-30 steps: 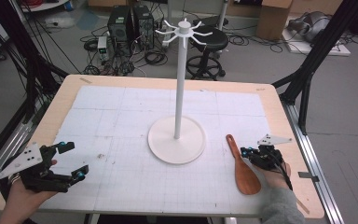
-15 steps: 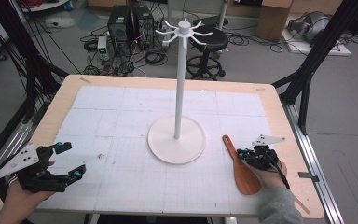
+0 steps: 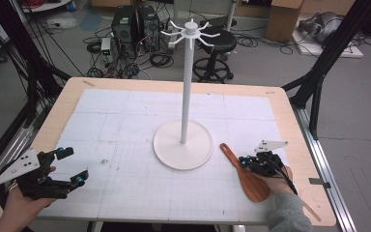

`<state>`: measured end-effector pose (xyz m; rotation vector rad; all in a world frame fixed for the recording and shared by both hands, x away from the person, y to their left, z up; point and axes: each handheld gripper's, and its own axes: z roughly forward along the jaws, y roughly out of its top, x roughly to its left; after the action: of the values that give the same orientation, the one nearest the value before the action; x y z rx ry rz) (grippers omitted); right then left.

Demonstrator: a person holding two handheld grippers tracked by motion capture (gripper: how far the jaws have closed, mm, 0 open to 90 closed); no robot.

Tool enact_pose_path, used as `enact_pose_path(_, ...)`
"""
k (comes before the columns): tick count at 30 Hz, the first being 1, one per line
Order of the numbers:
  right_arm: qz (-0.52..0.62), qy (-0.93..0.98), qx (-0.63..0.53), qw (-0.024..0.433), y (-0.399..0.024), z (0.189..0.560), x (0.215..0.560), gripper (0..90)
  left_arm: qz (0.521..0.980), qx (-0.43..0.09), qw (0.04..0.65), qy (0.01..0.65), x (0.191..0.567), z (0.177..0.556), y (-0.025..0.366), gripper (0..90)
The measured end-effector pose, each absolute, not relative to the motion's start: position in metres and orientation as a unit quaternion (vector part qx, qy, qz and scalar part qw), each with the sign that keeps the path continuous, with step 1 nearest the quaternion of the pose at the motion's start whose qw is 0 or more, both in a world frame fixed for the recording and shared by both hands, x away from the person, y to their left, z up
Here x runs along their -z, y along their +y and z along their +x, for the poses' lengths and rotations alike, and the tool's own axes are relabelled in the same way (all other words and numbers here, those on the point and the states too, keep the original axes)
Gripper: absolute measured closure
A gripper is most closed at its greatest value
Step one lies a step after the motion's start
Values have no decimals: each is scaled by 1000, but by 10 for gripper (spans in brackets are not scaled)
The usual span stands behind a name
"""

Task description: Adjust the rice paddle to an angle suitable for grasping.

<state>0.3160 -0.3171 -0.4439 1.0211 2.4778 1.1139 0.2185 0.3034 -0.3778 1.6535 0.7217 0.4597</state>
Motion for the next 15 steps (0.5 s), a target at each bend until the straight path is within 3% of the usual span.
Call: enact_pose_path(15, 315, 865, -379, 95, -305, 316, 443, 900, 712, -198, 597, 312, 378, 219, 304, 40)
